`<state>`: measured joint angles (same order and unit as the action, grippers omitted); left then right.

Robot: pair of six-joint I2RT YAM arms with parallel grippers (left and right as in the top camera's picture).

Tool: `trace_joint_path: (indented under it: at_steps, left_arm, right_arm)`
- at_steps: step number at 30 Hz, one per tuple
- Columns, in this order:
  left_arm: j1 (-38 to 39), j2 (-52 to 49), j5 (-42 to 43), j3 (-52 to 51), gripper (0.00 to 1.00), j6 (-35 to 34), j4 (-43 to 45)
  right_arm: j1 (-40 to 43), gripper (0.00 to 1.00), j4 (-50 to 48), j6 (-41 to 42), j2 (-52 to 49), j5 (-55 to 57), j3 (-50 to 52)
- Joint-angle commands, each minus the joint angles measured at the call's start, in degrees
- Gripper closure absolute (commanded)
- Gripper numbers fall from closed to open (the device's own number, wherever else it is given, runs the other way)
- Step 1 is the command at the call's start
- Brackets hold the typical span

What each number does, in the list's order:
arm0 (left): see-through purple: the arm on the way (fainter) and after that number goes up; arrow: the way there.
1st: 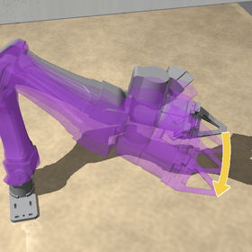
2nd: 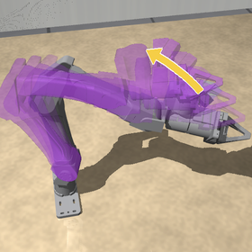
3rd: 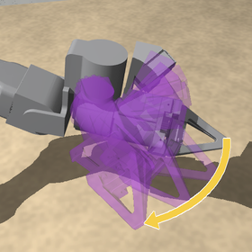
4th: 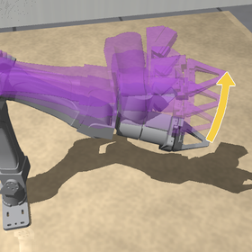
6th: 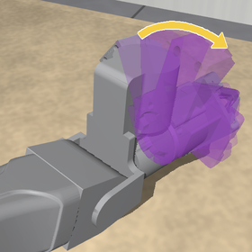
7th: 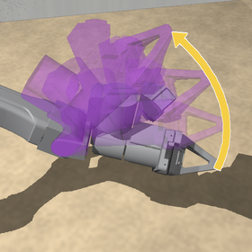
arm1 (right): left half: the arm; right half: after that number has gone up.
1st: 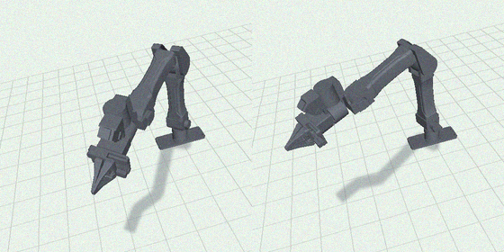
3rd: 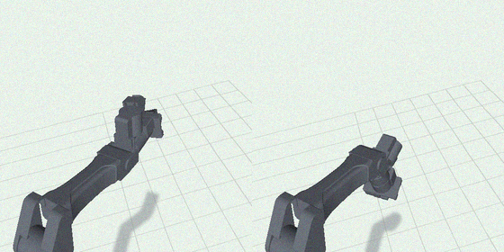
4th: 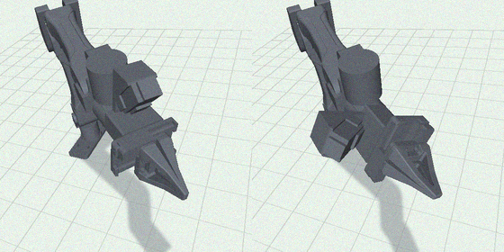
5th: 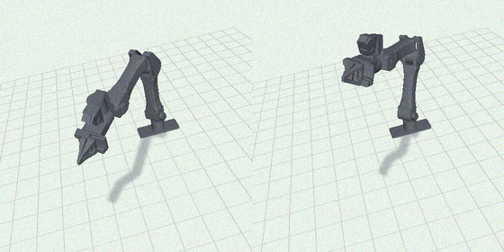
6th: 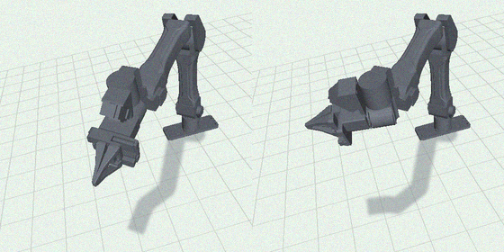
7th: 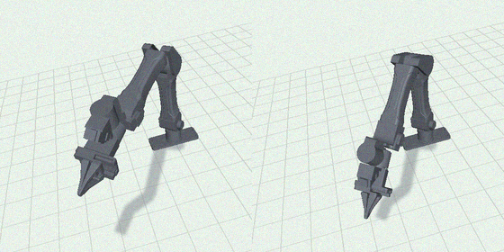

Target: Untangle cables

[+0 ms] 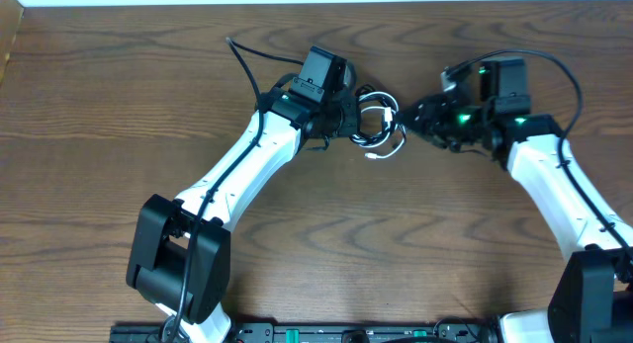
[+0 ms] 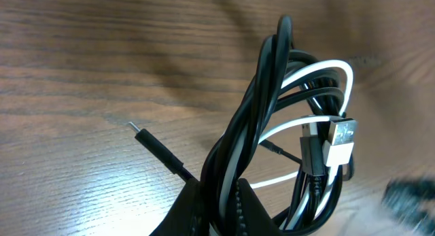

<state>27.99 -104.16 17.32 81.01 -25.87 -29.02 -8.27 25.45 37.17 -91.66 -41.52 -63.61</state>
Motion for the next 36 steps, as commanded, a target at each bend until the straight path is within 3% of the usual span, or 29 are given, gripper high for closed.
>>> trace_joint_path:
  at_steps: [1,12,17,24,36]
  left_arm:
    - [0.07,-0.31,-1.97,-0.15,0.93,-4.5,0.11]
    - [0.11,-0.31,-0.98,-0.15,0.93,-4.92,-0.81]
    - [0.11,-0.31,3.63,-0.17,0.92,-4.9,-0.96]
    - [0.11,-0.31,4.66,-0.17,0.93,-4.92,-3.32]
    - [0.11,-0.31,7.8,-0.17,0.93,-5.6,-4.22]
  right_arm:
    - [-2.64,0.7,1.31,3.76,0.57,6.36,-0.07]
    - [-7.04,0.71,-2.64,8.24,-2.23,10.1,-0.02]
    - [-8.04,0.72,-6.64,9.77,-4.79,9.92,-0.02]
    - [-8.07,0.81,-10.78,11.69,-5.75,10.08,-0.02]
    - [-11.39,0.84,-10.29,14.73,-10.82,12.72,-0.02]
